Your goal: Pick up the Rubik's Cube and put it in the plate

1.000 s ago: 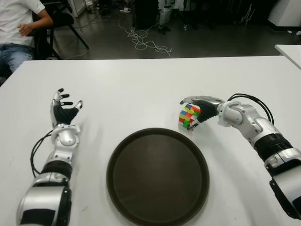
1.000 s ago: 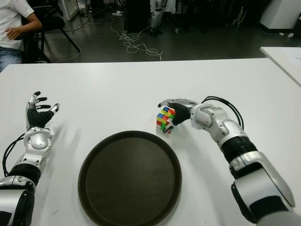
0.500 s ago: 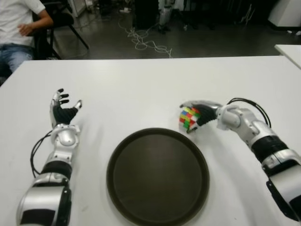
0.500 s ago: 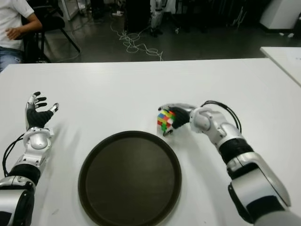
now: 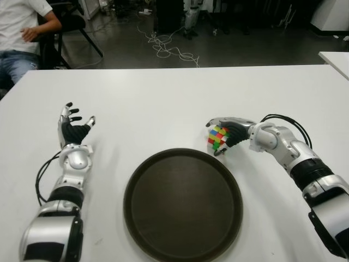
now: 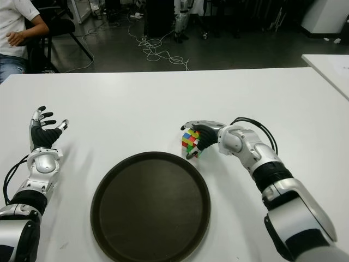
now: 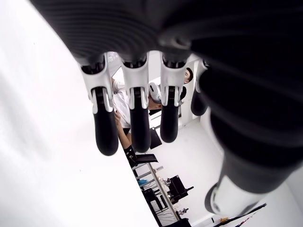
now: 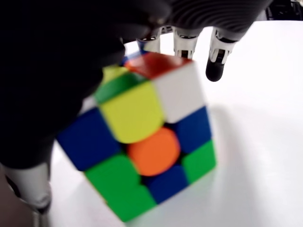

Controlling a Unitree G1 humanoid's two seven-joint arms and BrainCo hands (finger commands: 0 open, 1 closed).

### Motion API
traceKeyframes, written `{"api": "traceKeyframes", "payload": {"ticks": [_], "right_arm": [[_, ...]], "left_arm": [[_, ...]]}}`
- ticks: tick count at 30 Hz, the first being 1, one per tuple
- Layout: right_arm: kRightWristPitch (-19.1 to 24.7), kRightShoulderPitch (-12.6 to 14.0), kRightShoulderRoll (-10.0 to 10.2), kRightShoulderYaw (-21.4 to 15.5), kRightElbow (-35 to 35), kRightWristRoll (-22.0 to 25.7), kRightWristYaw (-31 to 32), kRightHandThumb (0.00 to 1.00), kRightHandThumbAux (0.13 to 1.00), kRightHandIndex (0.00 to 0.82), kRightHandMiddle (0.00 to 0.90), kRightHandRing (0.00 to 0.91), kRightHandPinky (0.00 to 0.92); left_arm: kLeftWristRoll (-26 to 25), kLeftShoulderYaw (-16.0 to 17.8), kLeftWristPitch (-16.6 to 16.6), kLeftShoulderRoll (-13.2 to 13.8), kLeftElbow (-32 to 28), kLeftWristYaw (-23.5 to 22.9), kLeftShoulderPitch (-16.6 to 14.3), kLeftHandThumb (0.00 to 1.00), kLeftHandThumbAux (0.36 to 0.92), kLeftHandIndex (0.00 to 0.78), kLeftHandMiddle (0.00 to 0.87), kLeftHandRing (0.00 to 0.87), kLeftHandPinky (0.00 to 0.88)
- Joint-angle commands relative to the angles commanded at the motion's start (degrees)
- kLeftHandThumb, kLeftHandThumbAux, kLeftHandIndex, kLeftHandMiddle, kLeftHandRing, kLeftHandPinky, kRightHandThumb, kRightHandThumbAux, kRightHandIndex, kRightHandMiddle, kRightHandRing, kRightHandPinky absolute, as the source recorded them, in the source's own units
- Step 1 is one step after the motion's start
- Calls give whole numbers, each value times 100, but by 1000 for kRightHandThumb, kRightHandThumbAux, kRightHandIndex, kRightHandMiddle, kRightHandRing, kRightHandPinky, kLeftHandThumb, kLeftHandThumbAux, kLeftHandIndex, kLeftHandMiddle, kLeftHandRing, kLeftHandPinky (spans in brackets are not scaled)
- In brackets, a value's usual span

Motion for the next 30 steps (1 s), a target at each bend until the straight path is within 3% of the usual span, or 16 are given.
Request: {"api": "traceKeyframes", "payload": {"ticks": [17, 21, 25, 26, 28, 30], "right_arm": [[429, 77, 12, -20, -356, 16, 150, 0, 658, 45, 82, 50, 0], [388, 131, 31, -89, -390, 55, -61, 0, 688, 57, 89, 57, 1], [166, 150, 94, -189, -156, 66, -708, 0, 743, 112, 117, 96, 57], [109, 165, 109, -218, -119, 76, -869, 3, 793, 215, 251, 251, 221], [6, 188, 142, -272, -45, 95, -1179, 5, 836, 306, 370, 387, 366], [-64, 192, 167, -302, 16, 103, -1381, 79, 854, 414, 522, 538, 525]], "left_arm": [[-47, 38, -100, 12, 60, -63, 1, 93, 784, 140, 239, 295, 385], [-25, 31, -102, 14, 66, -30, 2, 92, 783, 138, 235, 292, 385], [-19, 30, -89, 21, 70, -34, 2, 107, 774, 139, 230, 287, 388], [-16, 28, -84, 24, 67, -34, 4, 102, 769, 141, 226, 282, 381], [-20, 33, -78, 25, 67, -31, 6, 97, 765, 143, 224, 278, 375], [-29, 42, -76, 22, 70, -28, 6, 95, 761, 144, 228, 284, 381]]}}
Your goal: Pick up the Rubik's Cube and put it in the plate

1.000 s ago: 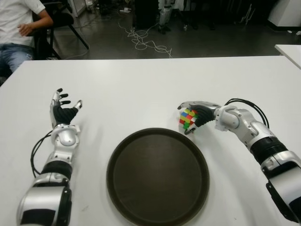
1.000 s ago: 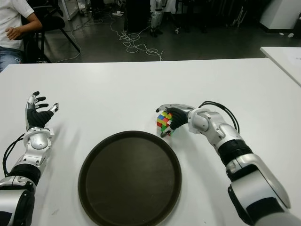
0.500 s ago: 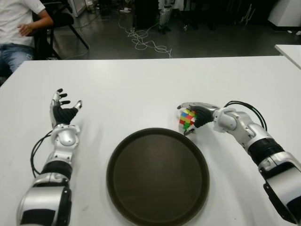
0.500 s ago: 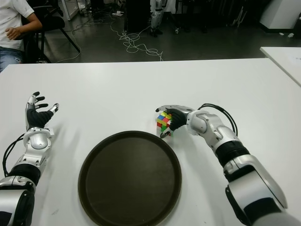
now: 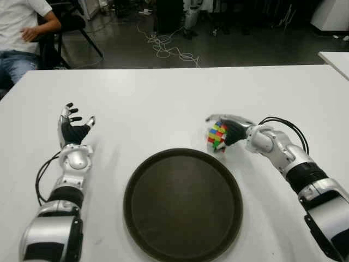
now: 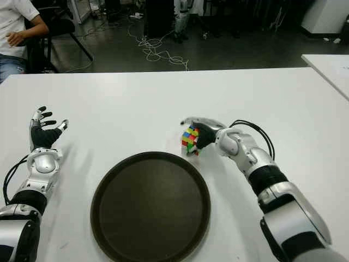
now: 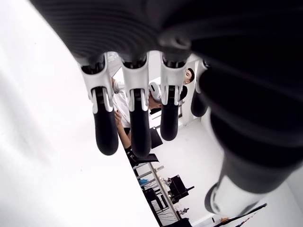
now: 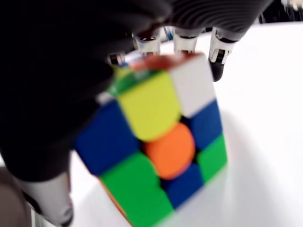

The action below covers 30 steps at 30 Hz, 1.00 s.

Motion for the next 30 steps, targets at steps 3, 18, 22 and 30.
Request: {"api": "traceKeyframes", "payload": {"ticks": [3, 18, 22, 30], "right_arm": [[-35, -9, 32, -21, 84, -9, -223, 137, 861, 495, 634, 649, 639], [243, 91, 255, -311, 72, 200, -930, 335, 822, 620, 784, 794, 779], [253, 129, 302, -406, 21, 329, -897, 367, 818, 620, 789, 798, 780], [266, 185, 335, -524, -86, 529, -745, 433, 804, 614, 788, 801, 787]], "left_arm": [[-14, 18, 2, -1, 20, 0, -9, 95, 759, 144, 229, 285, 382], [23, 8, -2, -1, 36, 4, -20, 78, 771, 141, 263, 327, 413], [11, 19, -4, -9, 31, 8, -19, 68, 775, 146, 283, 353, 416], [12, 19, -32, -10, 45, 12, -19, 80, 779, 151, 278, 350, 432]]}}
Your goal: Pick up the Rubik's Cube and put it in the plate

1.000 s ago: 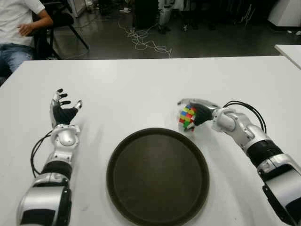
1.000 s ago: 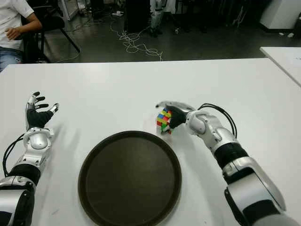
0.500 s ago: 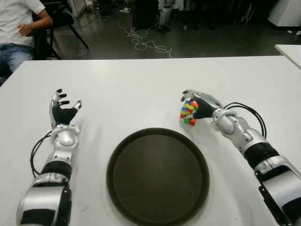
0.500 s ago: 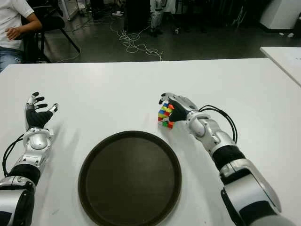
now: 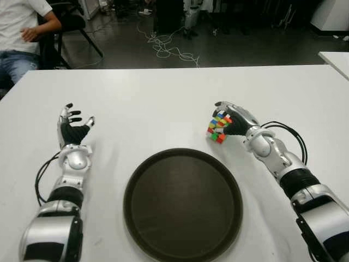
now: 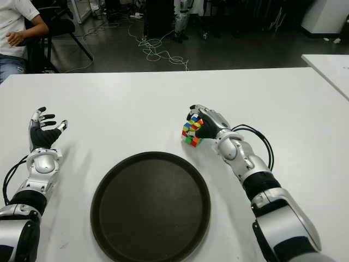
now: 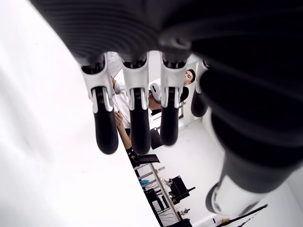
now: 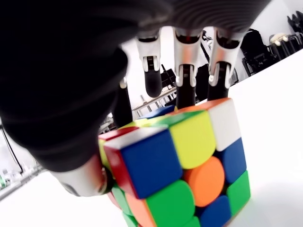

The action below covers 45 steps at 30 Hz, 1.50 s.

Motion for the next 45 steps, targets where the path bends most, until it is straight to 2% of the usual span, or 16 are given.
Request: {"api": "traceKeyframes", "payload": {"ticks": [12, 24, 35, 45], "right_arm": [[3, 49, -8, -54, -133, 67, 65, 414, 801, 616, 789, 804, 792], [139, 90, 19, -190, -311, 232, 279, 404, 810, 639, 804, 817, 810], [370, -4, 26, -467, -482, 427, 280, 380, 821, 637, 801, 817, 809], [-15, 60, 38, -859, -772, 870, 274, 362, 791, 652, 819, 836, 827]], "left_arm": [[-17, 11, -19, -2, -7, -16, 11, 101, 774, 141, 236, 294, 389], [20, -19, -121, 14, -1, -32, 24, 117, 760, 140, 224, 280, 379], [33, -24, -33, -6, -32, 18, 15, 63, 776, 133, 220, 278, 366], [81, -62, -16, 5, -32, 60, 11, 88, 774, 149, 238, 289, 386]]}}
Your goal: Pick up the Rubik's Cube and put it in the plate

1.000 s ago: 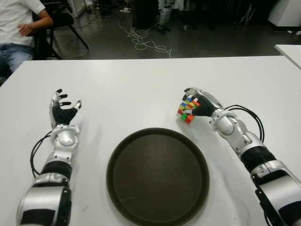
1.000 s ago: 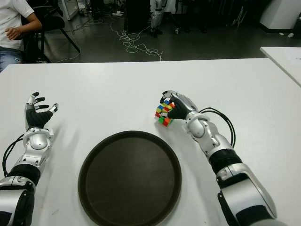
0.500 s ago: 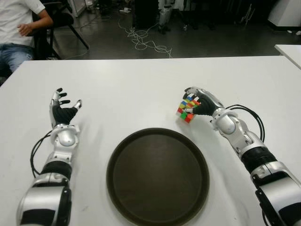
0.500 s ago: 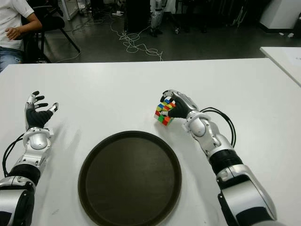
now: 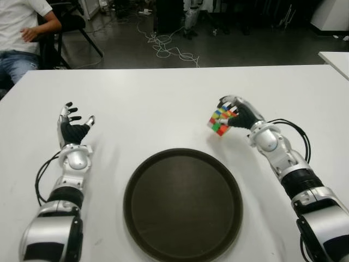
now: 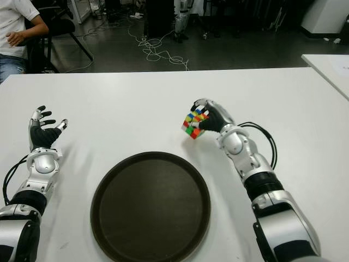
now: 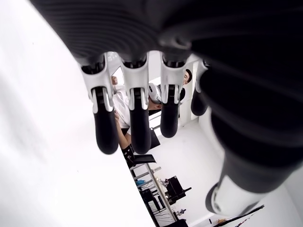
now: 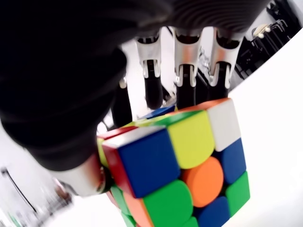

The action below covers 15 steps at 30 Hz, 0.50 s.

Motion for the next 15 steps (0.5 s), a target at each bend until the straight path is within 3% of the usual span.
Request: {"api": "traceKeyframes", "payload": {"ticks": [3, 10, 15], "right_arm": [[-254, 124, 107, -231, -274, 457, 210, 346, 786, 647, 815, 831, 820], [-676, 288, 325, -550, -711, 1476, 1002, 338, 779, 654, 813, 826, 817], [-474, 634, 498, -533, -1497, 1933, 1455, 386, 776, 657, 819, 830, 821]], "left_arm": [[28, -23, 42, 14, -4, 17, -3, 87, 768, 138, 235, 299, 404], [43, -49, 85, 32, -7, 10, -2, 97, 768, 136, 213, 262, 351], [15, -36, 77, 39, 7, -28, -5, 112, 762, 137, 204, 240, 314]]}}
